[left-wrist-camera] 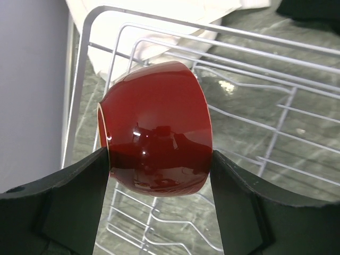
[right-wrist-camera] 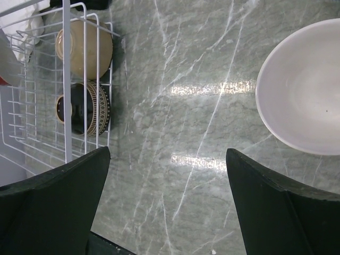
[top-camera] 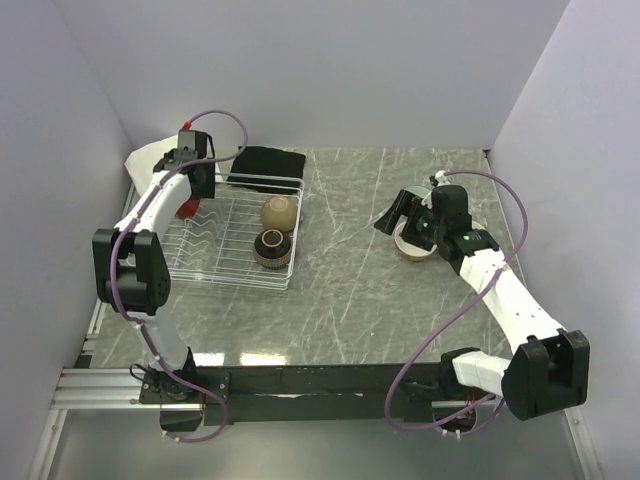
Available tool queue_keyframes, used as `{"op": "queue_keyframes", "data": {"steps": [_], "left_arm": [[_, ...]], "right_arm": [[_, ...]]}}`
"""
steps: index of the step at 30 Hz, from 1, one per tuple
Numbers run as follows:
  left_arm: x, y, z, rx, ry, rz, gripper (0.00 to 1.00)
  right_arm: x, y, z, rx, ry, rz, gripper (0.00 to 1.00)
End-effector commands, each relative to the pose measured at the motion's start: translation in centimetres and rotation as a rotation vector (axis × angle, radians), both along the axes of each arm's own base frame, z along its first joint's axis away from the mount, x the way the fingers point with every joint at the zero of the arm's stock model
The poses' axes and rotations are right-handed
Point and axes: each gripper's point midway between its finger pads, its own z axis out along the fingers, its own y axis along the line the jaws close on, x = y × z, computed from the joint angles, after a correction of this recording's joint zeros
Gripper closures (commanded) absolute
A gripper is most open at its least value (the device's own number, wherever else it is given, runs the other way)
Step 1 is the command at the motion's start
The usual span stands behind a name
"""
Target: Unload the bowls from the dish rack
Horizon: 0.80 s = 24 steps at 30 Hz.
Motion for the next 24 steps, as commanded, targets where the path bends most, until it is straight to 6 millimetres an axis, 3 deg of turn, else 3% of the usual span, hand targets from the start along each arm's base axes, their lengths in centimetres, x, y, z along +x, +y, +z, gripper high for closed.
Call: {"op": "queue_keyframes", "data": {"steps": [1, 15, 19, 24], "left_arm": [[-0.1, -0.5, 5.4, -0.057, -0.140, 0.007, 0.92], [-1.4, -1.6, 10.7, -0.192, -0.298, 0.028, 0.98], [-1.6, -2.8, 11.3, -0.278, -0.341, 0.010, 0.99], [-2.1, -3.0, 10.0, -0.300, -0.320, 0.014, 0.99]], "right_arm": [[0.2, 0.5, 1.0, 0.016, -0.049, 0.017, 0.03], [-0.2, 2.4, 1.7, 0.038, -0.075, 0.106, 0.04], [-0.5, 3.3, 1.9, 0.044, -0.083, 0.145, 0.04], [-0.8, 4.0, 1.9, 0.043, -0.083, 0.170, 0.04]]}}
